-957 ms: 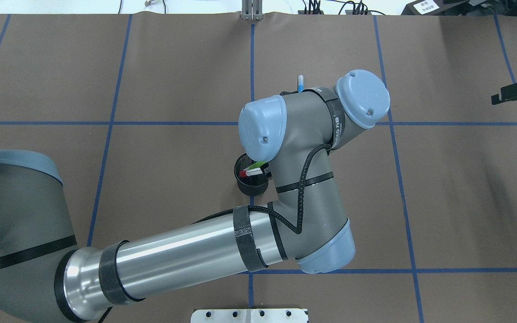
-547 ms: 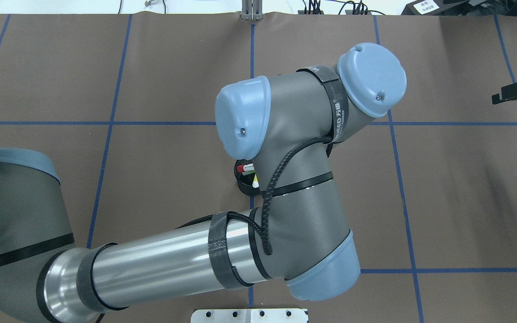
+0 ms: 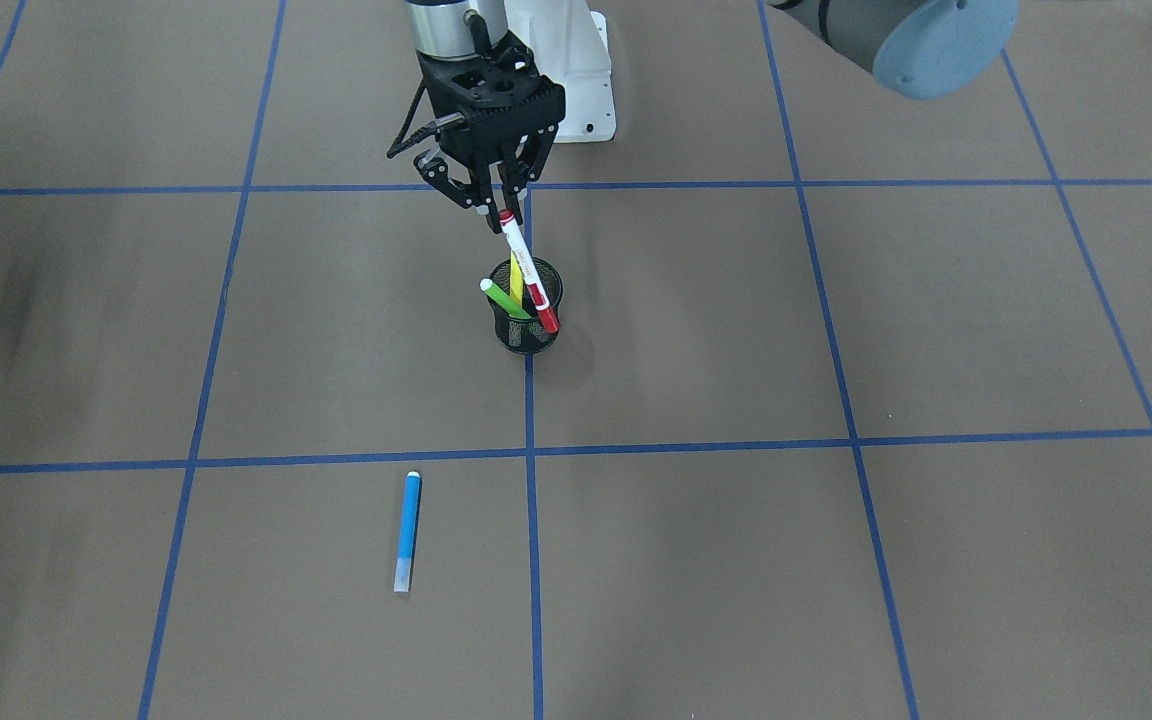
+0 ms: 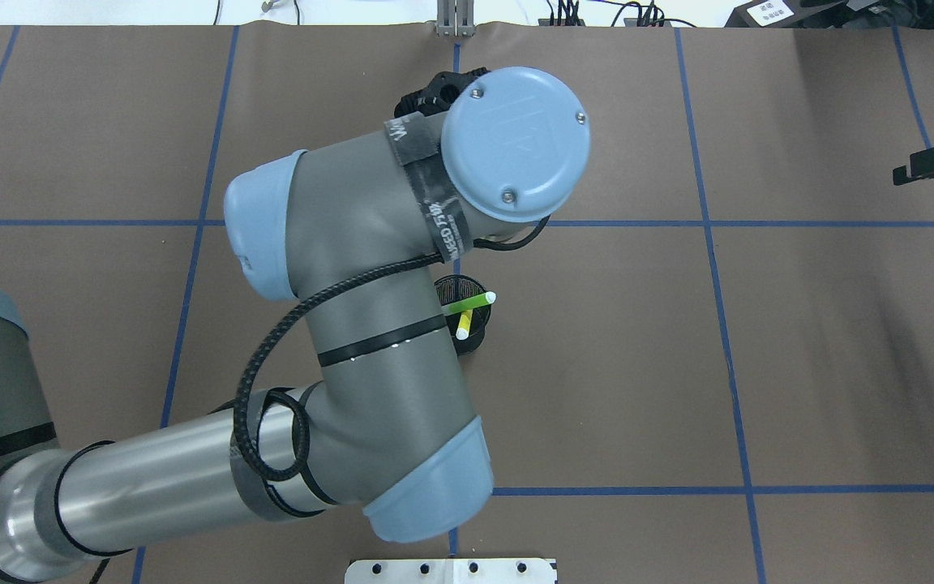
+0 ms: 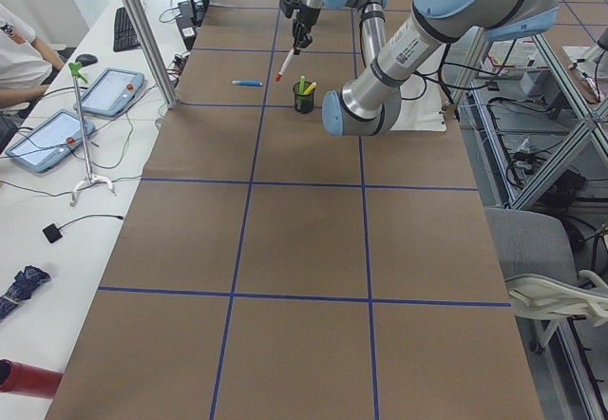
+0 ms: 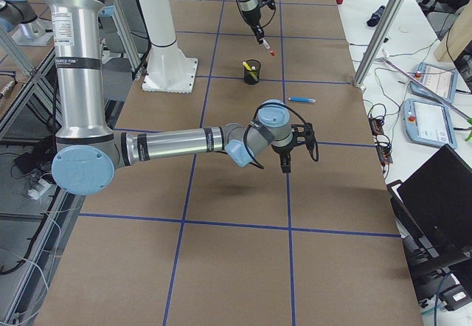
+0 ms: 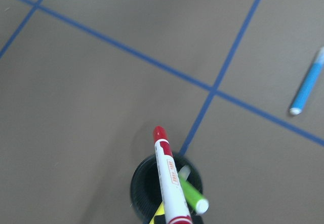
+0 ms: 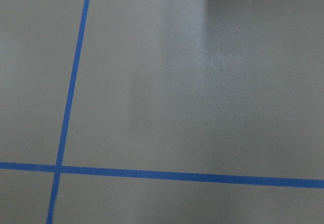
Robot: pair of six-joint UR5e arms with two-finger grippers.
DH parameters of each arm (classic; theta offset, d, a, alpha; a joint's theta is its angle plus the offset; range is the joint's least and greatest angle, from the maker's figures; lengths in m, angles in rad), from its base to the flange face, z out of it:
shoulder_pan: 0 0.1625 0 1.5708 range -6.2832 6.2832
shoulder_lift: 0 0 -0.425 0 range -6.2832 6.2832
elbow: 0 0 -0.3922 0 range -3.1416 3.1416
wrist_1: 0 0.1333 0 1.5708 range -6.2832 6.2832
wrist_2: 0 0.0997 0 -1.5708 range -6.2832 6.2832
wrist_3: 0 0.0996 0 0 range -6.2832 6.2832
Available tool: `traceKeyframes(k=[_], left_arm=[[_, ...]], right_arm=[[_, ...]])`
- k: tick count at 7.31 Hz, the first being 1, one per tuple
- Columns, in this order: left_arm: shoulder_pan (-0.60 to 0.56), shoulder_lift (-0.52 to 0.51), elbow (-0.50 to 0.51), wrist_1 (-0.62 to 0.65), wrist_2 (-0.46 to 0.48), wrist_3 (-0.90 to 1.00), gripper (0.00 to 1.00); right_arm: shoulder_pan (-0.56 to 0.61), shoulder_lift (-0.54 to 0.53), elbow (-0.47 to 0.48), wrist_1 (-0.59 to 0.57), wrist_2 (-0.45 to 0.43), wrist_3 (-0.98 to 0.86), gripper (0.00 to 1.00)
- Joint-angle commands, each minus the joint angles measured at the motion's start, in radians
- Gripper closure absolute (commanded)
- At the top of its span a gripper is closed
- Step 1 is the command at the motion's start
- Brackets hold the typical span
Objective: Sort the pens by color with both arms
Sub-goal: 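Lay the red-capped marker beside the blue marker and withdraw the left gripper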
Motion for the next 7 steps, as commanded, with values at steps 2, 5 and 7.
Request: traceKeyframes(k=[2, 5, 7], left_arm=[[-0.036, 0.115, 0.303, -0.669, 0.183, 0.098, 1.0], [-0.045, -0.027, 0.718, -1.014, 0.251, 0.165, 1.0], [-0.054, -0.032, 0.768, -1.077, 0.24, 0.254, 1.0]], right_arm=[[0.021, -0.006, 0.017, 0.001, 0.0, 0.0, 0.01], [0.023, -0.009, 0.027, 0.001, 0.0, 0.002, 0.01], [0.021, -0.009, 0.027, 0.001, 0.0, 0.0, 0.01]])
